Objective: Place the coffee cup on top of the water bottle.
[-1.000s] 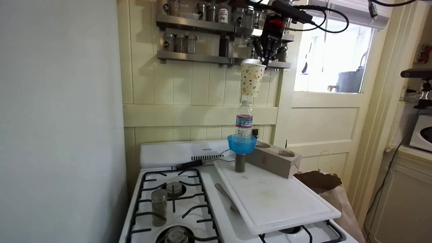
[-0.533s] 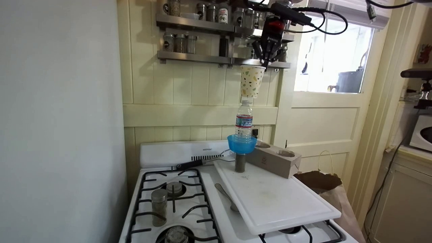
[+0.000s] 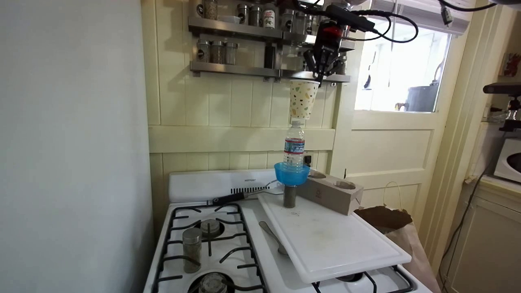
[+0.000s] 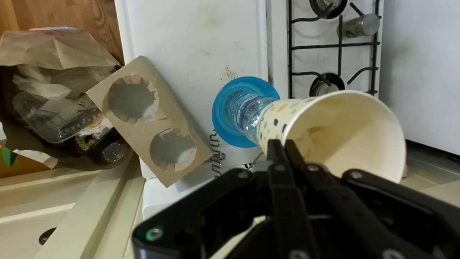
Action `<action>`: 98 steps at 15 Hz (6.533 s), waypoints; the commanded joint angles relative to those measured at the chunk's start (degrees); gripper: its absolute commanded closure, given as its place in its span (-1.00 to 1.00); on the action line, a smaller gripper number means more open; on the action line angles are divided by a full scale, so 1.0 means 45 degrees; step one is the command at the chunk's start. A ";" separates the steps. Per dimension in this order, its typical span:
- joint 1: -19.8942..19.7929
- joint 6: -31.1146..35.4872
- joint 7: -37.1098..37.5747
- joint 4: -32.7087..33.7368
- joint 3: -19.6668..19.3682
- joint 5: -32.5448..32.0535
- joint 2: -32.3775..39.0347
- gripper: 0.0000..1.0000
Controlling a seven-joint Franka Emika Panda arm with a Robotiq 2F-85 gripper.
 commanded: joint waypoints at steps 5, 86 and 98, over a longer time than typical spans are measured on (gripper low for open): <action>0.0113 0.0022 0.0170 0.0105 0.0007 -0.0188 0.0137 0.99; 0.0232 -0.0486 0.0395 0.0834 0.0103 -0.0535 0.0618 0.99; 0.0223 -0.0478 0.0511 0.0864 0.0097 -0.0512 0.0672 -0.28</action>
